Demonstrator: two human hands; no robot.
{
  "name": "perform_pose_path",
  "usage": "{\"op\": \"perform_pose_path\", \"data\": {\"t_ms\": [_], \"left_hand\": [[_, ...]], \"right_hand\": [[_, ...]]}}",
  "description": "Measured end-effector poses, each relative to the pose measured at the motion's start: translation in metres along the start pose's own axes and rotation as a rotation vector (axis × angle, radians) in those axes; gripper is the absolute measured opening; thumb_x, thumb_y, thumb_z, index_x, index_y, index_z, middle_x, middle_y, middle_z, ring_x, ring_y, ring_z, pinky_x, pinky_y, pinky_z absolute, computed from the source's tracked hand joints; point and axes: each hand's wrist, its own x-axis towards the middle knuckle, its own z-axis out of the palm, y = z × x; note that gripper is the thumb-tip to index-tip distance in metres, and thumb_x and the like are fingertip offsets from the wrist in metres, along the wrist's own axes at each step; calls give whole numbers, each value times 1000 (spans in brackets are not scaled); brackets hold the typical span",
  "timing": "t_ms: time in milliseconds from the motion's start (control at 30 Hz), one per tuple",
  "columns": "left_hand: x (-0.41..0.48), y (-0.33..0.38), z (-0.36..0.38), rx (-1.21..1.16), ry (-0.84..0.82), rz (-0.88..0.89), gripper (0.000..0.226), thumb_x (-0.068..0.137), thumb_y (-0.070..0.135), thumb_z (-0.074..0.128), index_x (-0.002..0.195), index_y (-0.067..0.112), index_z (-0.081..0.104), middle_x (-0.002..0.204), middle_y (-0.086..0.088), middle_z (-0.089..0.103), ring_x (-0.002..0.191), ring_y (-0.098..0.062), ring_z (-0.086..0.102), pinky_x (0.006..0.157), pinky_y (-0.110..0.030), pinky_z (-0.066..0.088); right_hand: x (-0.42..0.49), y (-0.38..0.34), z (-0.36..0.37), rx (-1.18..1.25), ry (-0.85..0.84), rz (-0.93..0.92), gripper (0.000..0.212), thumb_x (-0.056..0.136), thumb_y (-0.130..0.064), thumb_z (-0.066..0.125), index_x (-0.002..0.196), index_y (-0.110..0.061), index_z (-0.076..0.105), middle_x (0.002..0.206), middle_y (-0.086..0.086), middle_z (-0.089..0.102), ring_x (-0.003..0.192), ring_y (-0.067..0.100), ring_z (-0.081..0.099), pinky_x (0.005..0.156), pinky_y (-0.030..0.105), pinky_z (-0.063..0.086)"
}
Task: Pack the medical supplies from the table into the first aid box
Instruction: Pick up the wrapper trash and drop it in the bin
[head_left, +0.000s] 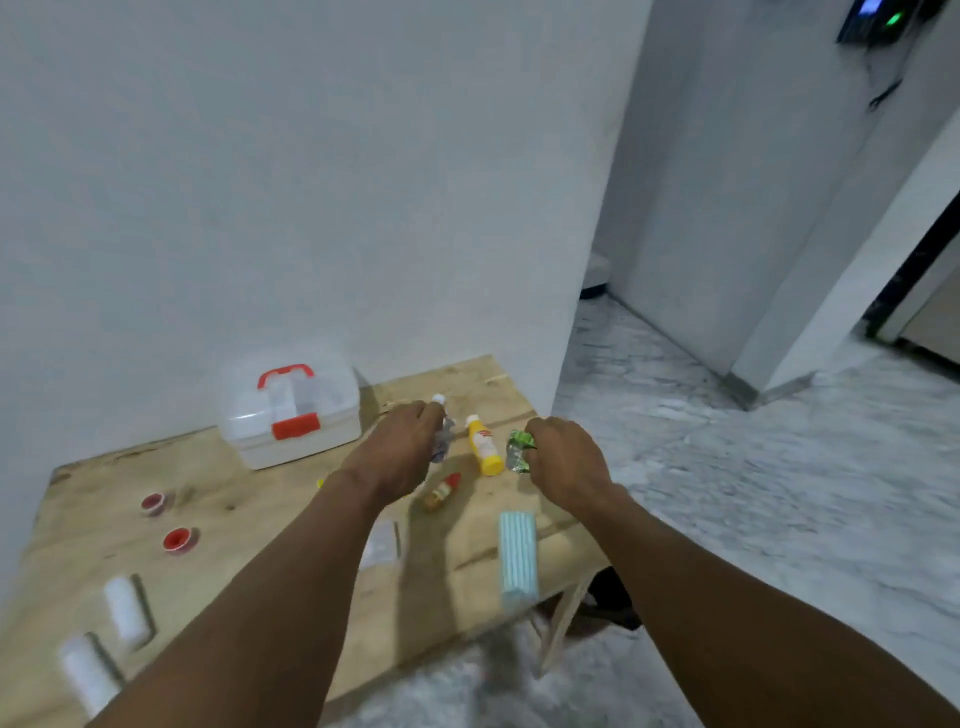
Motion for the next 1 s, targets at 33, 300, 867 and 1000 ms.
{"op": "perform_pose_path", "data": {"t_ms": [33, 300, 867, 1000], "left_hand": [[11, 22, 4, -5, 1, -16, 11, 87, 7, 61, 88, 14, 53, 93, -18, 61, 84, -38, 57, 64, -32, 32], [90, 169, 48, -95, -78, -65, 12, 89, 14, 57, 80, 12, 49, 86, -13, 60, 87, -38, 57, 64, -32, 28], [275, 260, 210, -503, -254, -336, 20, 82, 20, 72, 98, 15, 62, 75, -3, 69, 77, -25, 63, 65, -25, 42], [278, 263, 247, -541, -305, -477, 13, 83, 24, 71, 96, 22, 67, 84, 3, 72, 81, -17, 65, 65, -23, 43]], "right_hand": [[-4, 21, -7, 33, 11, 4, 15, 87, -8, 55, 101, -8, 59, 104, 11, 63, 99, 34, 59, 75, 37, 46], [-37, 179, -58, 200, -22, 18, 10, 89, -18, 60, 92, -10, 64, 95, 10, 68, 92, 30, 62, 66, 30, 36], [59, 419, -45, 267, -233, 196, 11, 82, -10, 63, 93, -7, 65, 86, 9, 66, 80, 28, 58, 70, 35, 45], [87, 448, -12, 221, -377, 117, 11, 90, -17, 60, 97, -10, 65, 86, 5, 62, 82, 27, 57, 65, 29, 36]]}}
